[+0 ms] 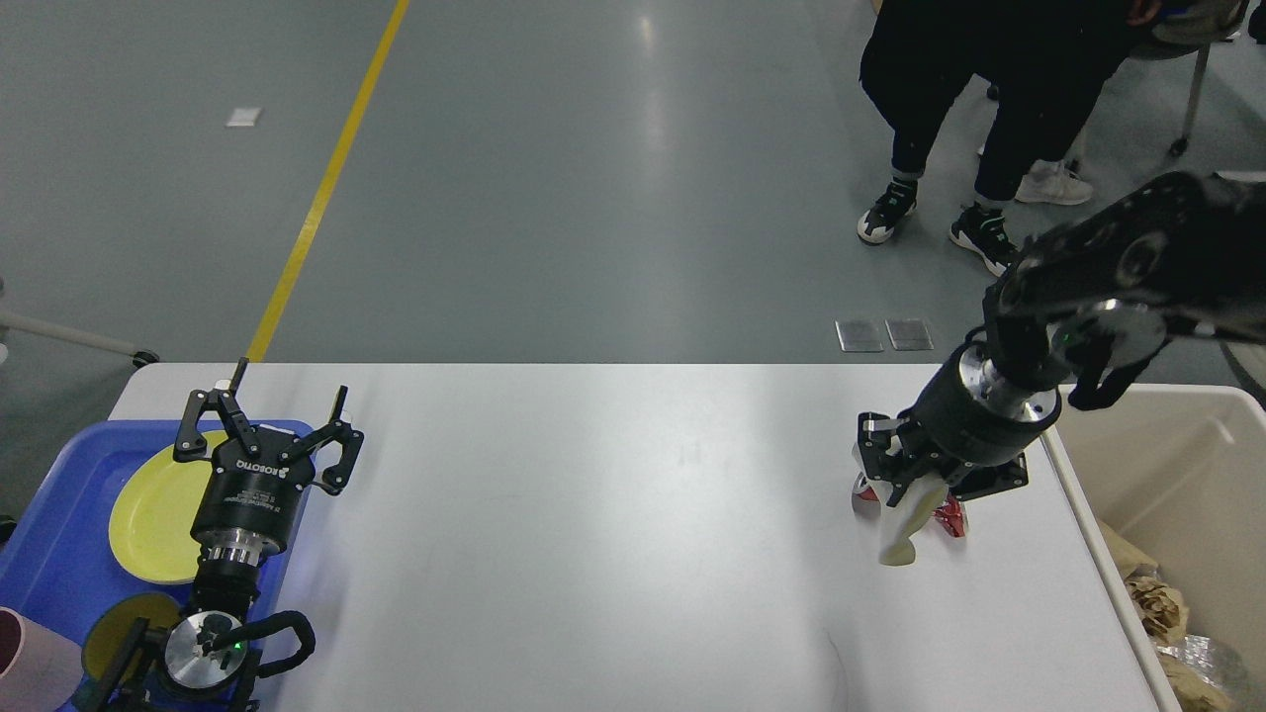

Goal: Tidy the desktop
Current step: 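Grasp the white paper cup and lift it with the right gripper, then carry the paper cup to the bin and release it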

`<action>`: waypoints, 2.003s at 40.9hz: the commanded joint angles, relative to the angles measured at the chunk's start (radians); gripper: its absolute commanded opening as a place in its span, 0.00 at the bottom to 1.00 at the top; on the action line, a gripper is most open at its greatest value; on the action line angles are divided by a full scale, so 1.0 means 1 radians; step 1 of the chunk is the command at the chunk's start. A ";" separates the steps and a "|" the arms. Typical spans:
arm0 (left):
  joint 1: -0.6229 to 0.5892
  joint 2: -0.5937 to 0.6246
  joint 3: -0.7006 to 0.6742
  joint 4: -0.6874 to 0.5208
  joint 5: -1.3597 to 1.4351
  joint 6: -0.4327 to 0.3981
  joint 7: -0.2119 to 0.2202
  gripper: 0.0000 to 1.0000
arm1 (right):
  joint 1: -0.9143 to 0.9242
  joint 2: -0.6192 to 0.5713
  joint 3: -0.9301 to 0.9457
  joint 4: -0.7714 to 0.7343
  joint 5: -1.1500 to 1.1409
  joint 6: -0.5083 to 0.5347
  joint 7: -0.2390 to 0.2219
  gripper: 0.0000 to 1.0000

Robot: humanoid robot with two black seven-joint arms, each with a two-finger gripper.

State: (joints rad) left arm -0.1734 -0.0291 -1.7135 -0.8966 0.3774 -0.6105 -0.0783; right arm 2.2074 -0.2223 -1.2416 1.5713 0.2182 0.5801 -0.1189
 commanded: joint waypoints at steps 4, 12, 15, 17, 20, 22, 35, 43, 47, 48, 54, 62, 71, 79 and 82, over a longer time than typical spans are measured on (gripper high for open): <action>0.000 0.000 0.000 -0.001 0.000 0.000 0.000 0.96 | 0.264 -0.032 -0.061 0.122 0.021 0.023 -0.004 0.00; 0.000 0.000 0.000 -0.001 0.000 0.000 0.000 0.96 | 0.264 -0.029 -0.071 0.127 0.021 0.030 -0.002 0.00; 0.000 0.000 0.000 0.001 0.000 0.000 0.000 0.96 | 0.264 -0.028 -0.090 0.124 0.021 0.024 -0.004 0.00; 0.000 0.000 0.000 0.001 0.000 0.000 0.000 0.96 | 0.264 -0.029 -0.104 0.118 0.021 0.021 -0.002 0.00; 0.000 0.000 0.000 0.001 0.000 0.000 0.000 0.96 | 0.264 -0.029 -0.137 0.104 0.021 0.009 -0.002 0.00; 0.000 0.000 0.000 0.001 0.000 0.000 0.000 0.96 | 0.259 -0.031 -0.180 0.092 0.023 -0.017 -0.001 0.00; 0.000 0.000 0.000 0.001 0.000 0.000 0.000 0.96 | 0.082 -0.083 -0.314 -0.068 0.024 -0.160 -0.002 0.00; 0.000 0.000 0.000 0.001 0.000 0.000 0.000 0.96 | -0.112 -0.202 -0.300 -0.266 0.021 -0.164 -0.007 0.00; 0.000 0.000 0.000 -0.001 0.000 0.000 -0.001 0.96 | -0.242 -0.247 -0.285 -0.402 0.021 -0.164 -0.007 0.00; 0.000 0.000 0.000 0.001 0.000 0.000 -0.002 0.96 | -0.276 -0.253 -0.277 -0.434 0.021 -0.164 -0.005 0.00; 0.000 0.000 0.000 0.001 -0.002 0.000 -0.001 0.96 | -0.498 -0.302 -0.167 -0.617 0.021 -0.168 -0.005 0.00; 0.000 0.000 0.000 0.001 0.000 0.000 0.000 0.96 | -0.774 -0.344 0.023 -0.879 0.015 -0.168 -0.005 0.00; 0.000 0.000 0.000 0.001 0.000 0.000 -0.002 0.96 | -1.092 -0.299 0.160 -1.241 0.015 -0.181 -0.005 0.00; 0.000 0.000 0.000 0.001 0.000 0.000 -0.001 0.96 | -1.250 -0.236 0.192 -1.370 0.015 -0.273 -0.005 0.00; 0.000 0.000 0.000 0.001 0.000 0.000 -0.002 0.96 | -1.315 -0.209 0.192 -1.395 0.015 -0.336 -0.005 0.00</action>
State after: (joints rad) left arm -0.1733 -0.0291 -1.7135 -0.8959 0.3773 -0.6105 -0.0791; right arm 0.9776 -0.4679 -1.0522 0.2188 0.2330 0.3200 -0.1244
